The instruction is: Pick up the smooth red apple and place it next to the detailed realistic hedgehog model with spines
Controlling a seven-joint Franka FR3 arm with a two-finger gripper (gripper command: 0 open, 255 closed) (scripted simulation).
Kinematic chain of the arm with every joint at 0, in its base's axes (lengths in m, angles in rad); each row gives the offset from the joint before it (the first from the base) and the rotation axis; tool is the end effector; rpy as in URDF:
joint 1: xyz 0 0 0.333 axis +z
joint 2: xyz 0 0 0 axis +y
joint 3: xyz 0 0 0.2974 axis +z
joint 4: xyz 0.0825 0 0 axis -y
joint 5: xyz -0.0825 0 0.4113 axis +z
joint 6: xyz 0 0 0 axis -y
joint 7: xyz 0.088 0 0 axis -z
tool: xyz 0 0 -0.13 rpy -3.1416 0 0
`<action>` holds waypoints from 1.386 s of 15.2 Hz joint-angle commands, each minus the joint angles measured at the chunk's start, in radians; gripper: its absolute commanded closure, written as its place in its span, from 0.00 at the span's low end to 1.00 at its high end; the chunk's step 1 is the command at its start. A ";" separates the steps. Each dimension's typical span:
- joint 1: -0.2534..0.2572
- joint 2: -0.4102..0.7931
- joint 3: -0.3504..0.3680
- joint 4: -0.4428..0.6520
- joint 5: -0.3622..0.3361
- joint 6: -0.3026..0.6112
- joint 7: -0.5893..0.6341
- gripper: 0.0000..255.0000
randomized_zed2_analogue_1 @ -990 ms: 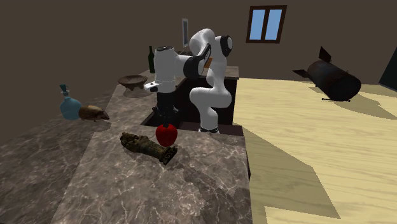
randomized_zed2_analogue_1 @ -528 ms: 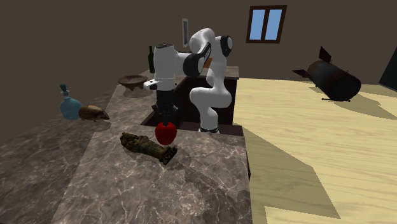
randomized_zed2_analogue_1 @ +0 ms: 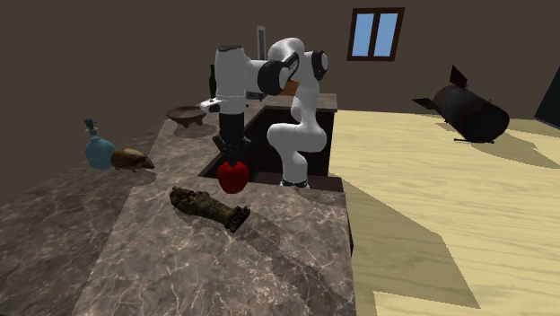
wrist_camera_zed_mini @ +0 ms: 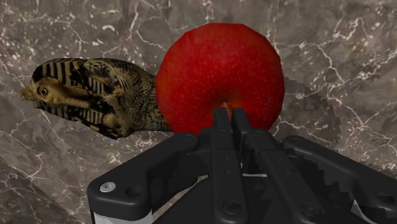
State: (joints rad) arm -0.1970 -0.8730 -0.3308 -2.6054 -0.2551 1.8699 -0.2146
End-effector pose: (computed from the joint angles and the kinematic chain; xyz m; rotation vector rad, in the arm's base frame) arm 0.2998 -0.1978 0.4685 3.0953 -0.2359 0.1730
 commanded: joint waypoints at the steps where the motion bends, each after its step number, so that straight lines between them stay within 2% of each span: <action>1: 0.003 0.000 0.007 0.027 0.007 -0.027 0.000 1.00; 21: 0.030 0.056 0.052 0.325 0.055 -0.270 -0.012 1.00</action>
State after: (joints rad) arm -0.1686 -0.8200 -0.2822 -2.2950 -0.2034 1.6127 -0.2270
